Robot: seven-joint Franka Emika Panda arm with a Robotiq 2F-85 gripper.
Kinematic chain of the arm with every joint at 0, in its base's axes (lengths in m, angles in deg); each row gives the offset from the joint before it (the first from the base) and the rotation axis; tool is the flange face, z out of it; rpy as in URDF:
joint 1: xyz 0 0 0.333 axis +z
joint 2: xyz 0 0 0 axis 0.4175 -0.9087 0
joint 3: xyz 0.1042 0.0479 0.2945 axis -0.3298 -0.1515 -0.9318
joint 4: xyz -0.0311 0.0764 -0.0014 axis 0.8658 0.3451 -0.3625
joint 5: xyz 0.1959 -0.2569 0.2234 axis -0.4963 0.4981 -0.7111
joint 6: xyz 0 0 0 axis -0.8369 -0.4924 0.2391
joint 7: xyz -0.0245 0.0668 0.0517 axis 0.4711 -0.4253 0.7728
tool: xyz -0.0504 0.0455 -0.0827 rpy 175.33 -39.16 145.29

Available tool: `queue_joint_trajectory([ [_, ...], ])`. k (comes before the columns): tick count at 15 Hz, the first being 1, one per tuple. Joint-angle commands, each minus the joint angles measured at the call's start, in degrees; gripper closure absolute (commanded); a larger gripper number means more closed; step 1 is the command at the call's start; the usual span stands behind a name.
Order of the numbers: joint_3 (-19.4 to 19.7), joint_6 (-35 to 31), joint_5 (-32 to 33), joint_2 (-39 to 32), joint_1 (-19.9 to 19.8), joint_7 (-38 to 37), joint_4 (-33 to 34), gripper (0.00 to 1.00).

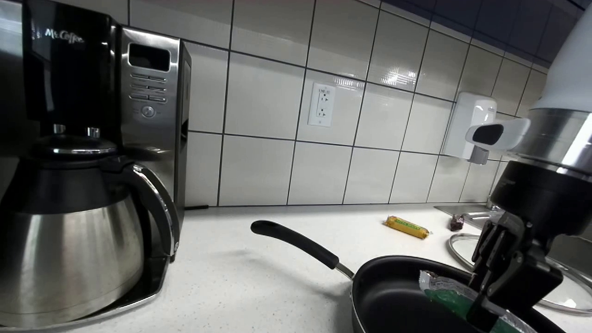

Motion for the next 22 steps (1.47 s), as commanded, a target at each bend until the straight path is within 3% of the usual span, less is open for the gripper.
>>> queue_joint_trajectory([
  [1,-2.36,-2.87,-3.26,-4.08,-0.03,1.49,2.31,0.88],
  [10,-7.76,-3.96,-2.42,-8.25,-2.31,-0.75,4.06,0.88],
  [11,-7.98,-3.92,-1.91,-8.46,-2.61,-1.04,4.14,0.78],
  [12,-8.23,-4.15,-1.51,-8.66,-2.89,-1.34,4.11,0.38],
  [14,-8.62,-3.89,-1.62,-8.5,-3.42,-1.22,4.18,0.3],
  [18,-8.12,-3.01,1.25,-7.11,-5.1,-3.67,4.6,0.01],
  [22,-6.44,-1.24,2.56,-5.24,-8.25,-3.65,5.71,0.0],
])
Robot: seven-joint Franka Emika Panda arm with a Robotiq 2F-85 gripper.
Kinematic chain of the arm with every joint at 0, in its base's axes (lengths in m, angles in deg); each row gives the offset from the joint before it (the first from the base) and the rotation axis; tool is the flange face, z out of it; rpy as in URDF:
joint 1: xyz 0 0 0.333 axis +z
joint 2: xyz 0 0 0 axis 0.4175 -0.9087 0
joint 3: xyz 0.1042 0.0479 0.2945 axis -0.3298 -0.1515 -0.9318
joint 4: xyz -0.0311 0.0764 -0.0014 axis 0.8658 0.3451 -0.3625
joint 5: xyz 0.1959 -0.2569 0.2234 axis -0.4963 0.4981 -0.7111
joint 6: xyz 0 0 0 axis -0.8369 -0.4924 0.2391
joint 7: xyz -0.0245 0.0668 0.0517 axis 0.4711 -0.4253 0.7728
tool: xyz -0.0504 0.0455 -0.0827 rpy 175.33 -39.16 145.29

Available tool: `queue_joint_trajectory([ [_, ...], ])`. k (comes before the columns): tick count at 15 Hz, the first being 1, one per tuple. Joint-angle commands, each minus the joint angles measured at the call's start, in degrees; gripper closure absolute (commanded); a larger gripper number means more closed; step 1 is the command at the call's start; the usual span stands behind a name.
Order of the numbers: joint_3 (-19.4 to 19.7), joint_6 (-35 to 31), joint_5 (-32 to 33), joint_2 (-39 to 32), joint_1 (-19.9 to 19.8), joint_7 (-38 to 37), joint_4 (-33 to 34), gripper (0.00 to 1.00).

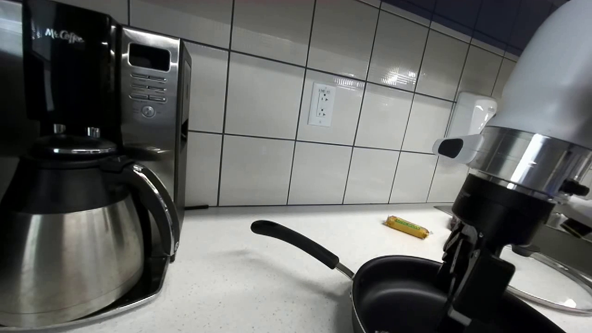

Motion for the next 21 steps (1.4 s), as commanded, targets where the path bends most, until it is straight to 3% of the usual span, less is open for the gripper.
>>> queue_joint_trajectory([
  [1,0.76,2.24,2.81,3.08,-3.83,-1.17,0.89,0.0],
  [6,4.67,1.75,8.06,4.49,-8.09,-1.01,1.84,0.0],
  [10,8.08,1.77,6.59,5.51,-10.25,-0.13,2.88,0.0],
  [21,8.34,0.21,6.89,4.26,-9.89,-0.26,2.66,0.0],
])
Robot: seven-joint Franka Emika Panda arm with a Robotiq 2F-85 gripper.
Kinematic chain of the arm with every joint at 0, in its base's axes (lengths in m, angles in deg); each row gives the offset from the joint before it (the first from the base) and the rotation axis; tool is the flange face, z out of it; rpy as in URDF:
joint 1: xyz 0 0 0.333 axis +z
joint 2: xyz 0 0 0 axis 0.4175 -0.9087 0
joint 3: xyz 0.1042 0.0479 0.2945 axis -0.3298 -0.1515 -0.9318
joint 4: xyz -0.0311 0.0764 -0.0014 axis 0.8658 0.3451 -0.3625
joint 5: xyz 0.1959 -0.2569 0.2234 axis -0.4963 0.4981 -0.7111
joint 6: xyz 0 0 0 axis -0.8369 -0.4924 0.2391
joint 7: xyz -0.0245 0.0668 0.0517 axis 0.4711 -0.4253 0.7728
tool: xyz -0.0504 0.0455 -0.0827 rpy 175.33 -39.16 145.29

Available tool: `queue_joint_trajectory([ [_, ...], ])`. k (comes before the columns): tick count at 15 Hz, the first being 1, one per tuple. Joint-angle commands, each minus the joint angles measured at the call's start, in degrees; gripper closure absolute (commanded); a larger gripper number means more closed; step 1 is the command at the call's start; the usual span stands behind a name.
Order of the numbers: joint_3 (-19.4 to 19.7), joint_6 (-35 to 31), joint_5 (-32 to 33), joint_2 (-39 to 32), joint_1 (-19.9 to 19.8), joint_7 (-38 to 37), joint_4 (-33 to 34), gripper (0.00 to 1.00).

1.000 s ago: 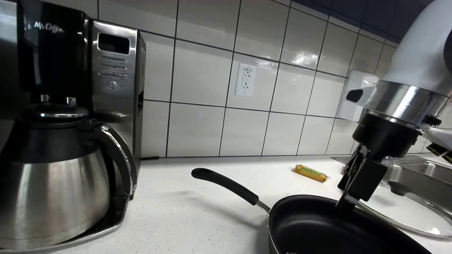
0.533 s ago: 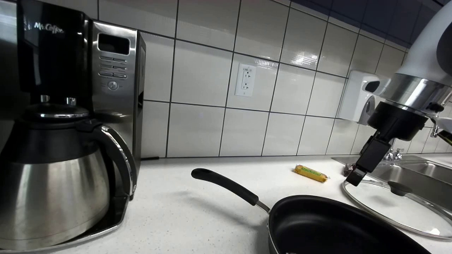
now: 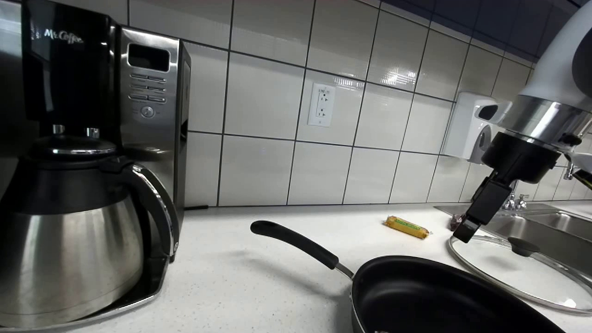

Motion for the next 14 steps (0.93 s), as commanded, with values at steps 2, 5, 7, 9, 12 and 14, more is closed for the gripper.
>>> queue_joint_trajectory([
  [2,-0.15,0.1,0.17,0.04,-0.11,-0.26,0.04,0.0],
  [5,1.28,-0.88,1.09,-0.66,-1.52,1.12,1.16,0.0],
  [7,2.9,-0.53,1.16,-1.45,-2.37,3.14,2.34,0.0],
  [9,4.69,0.59,0.04,-2.76,-3.31,6.78,4.23,0.0],
  [12,6.3,0.92,-2.4,-5.7,-5.14,12.17,7.48,0.0],
  [14,6.27,1.1,-3.3,-8.03,-6.61,15.86,9.76,0.0],
])
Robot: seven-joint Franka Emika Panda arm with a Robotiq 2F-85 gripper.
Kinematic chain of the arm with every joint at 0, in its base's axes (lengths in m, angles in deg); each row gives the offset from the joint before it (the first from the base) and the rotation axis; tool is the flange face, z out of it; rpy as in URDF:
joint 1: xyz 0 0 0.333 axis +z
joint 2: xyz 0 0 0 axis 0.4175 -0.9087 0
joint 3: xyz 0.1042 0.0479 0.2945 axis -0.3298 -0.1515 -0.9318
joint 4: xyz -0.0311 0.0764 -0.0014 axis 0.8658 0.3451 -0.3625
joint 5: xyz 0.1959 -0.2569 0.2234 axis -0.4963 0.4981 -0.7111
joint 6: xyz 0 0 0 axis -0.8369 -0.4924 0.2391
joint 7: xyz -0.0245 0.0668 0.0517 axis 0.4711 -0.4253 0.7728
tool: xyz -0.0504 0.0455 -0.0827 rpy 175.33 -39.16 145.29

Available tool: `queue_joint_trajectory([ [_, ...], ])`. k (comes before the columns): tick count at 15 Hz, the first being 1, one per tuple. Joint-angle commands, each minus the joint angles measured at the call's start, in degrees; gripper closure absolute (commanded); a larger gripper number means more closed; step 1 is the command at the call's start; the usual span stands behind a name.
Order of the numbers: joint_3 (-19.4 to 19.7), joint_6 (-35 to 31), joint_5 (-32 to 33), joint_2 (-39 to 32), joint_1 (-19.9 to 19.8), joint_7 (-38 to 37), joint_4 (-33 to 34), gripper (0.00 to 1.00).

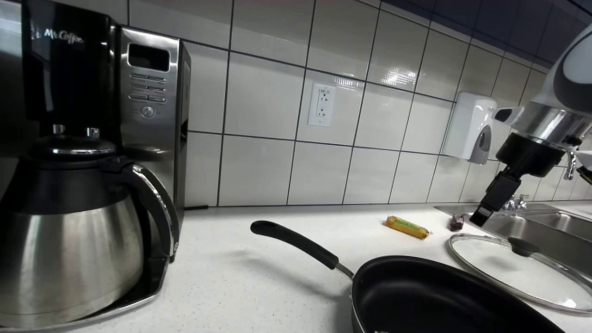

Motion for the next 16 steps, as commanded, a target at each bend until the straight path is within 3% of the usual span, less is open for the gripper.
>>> queue_joint_trajectory([
  [1,-0.52,1.3,-2.03,-5.41,-3.13,7.41,5.81,0.0],
  [6,-2.24,1.49,-1.41,-11.82,-7.57,9.84,12.29,0.0],
  [12,-3.76,0.17,0.46,-17.46,-11.25,6.58,18.77,0.0],
  [16,-4.62,-0.01,1.39,-16.98,-12.13,6.04,17.81,0.0],
])
